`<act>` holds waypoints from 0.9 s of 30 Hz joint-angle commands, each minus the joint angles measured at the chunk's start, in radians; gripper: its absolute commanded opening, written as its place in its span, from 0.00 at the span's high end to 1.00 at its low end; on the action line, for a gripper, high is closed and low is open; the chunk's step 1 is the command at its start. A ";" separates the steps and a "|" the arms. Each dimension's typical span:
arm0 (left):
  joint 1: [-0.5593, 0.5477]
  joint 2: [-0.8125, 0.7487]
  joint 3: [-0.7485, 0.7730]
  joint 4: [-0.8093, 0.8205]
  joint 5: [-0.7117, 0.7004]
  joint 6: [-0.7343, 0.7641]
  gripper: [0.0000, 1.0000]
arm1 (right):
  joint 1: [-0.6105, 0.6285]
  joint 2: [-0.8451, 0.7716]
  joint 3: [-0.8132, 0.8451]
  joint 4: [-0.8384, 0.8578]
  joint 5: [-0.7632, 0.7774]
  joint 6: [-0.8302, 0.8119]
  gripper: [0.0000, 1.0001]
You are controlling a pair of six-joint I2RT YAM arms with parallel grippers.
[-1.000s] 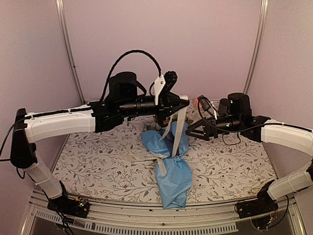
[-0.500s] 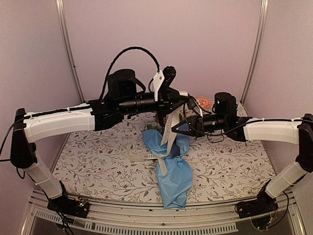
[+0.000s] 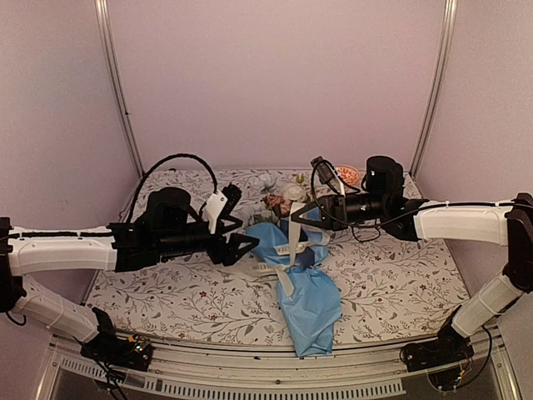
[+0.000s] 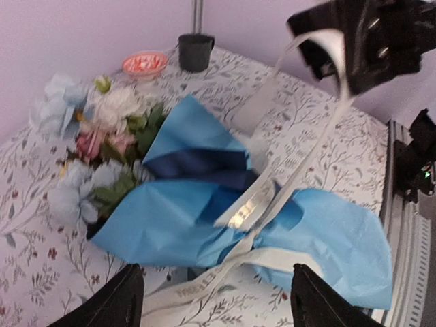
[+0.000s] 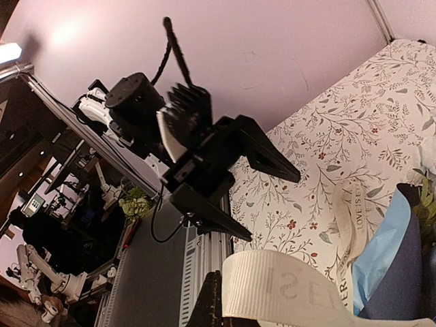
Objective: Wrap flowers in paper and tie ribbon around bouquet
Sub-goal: Pass from the left arm to the right, then tie the ribbon around the folded bouquet.
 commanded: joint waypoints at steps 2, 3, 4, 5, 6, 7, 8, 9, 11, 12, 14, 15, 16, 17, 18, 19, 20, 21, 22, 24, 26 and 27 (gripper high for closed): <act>0.021 -0.025 -0.125 -0.045 -0.142 -0.210 0.26 | 0.003 0.028 0.033 0.031 0.028 0.016 1.00; 0.024 -0.019 -0.136 -0.063 -0.162 -0.228 0.26 | 0.003 0.033 0.038 0.029 0.028 0.016 1.00; 0.038 -0.004 -0.140 -0.090 -0.173 -0.251 0.25 | 0.003 0.035 0.038 0.027 0.027 0.017 1.00; 0.060 0.016 -0.135 -0.128 -0.172 -0.283 0.25 | 0.003 0.038 0.039 0.028 0.030 0.017 1.00; 0.092 0.042 -0.126 -0.172 -0.167 -0.320 0.25 | 0.003 0.040 0.038 0.027 0.035 0.017 1.00; 0.126 0.061 -0.124 -0.208 -0.161 -0.362 0.25 | 0.004 0.043 0.037 0.023 0.042 0.019 1.00; 0.155 0.072 -0.136 -0.216 -0.156 -0.401 0.25 | 0.004 0.045 0.040 0.024 0.043 0.022 1.00; 0.184 0.073 -0.174 -0.193 -0.148 -0.429 0.25 | 0.003 0.049 0.041 0.023 0.042 0.027 1.00; 0.221 0.061 -0.230 -0.111 -0.136 -0.468 0.24 | 0.003 0.048 0.035 0.022 0.041 0.031 1.00; 0.229 0.062 -0.242 -0.082 -0.141 -0.471 0.23 | 0.003 0.047 0.031 0.022 0.046 0.032 1.00; 0.232 0.092 -0.221 -0.087 -0.182 -0.447 0.21 | 0.004 0.042 0.023 0.021 0.045 0.031 1.00; 0.235 0.119 -0.200 -0.102 -0.192 -0.422 0.20 | 0.003 0.044 0.022 0.020 0.041 0.030 1.00; 0.238 0.156 -0.178 -0.115 -0.192 -0.407 0.19 | 0.004 0.045 0.020 0.018 0.039 0.029 1.00; 0.242 0.209 -0.155 -0.126 -0.181 -0.392 0.18 | 0.003 0.048 0.021 0.015 0.039 0.026 1.00; 0.244 0.249 -0.129 -0.134 -0.170 -0.375 0.18 | 0.003 0.052 0.022 0.011 0.039 0.023 1.00; 0.244 0.289 -0.101 -0.141 -0.169 -0.365 0.18 | 0.004 0.055 0.024 0.007 0.039 0.018 1.00; 0.245 0.323 -0.079 -0.143 -0.177 -0.355 0.18 | 0.003 0.059 0.026 0.005 0.038 0.016 1.00; 0.248 0.354 -0.055 -0.145 -0.188 -0.349 0.18 | 0.004 0.064 0.029 0.000 0.039 0.014 1.00; 0.251 0.379 -0.037 -0.145 -0.199 -0.341 0.19 | 0.003 0.068 0.031 -0.002 0.041 0.013 1.00; 0.255 0.417 -0.009 -0.144 -0.210 -0.330 0.27 | 0.003 0.071 0.035 -0.003 0.043 0.017 1.00; 0.256 0.446 0.002 -0.146 -0.183 -0.314 0.51 | 0.005 0.065 0.040 -0.005 0.047 0.029 1.00; 0.256 0.454 0.000 -0.143 -0.147 -0.309 0.70 | 0.004 0.055 0.043 -0.008 0.051 0.037 1.00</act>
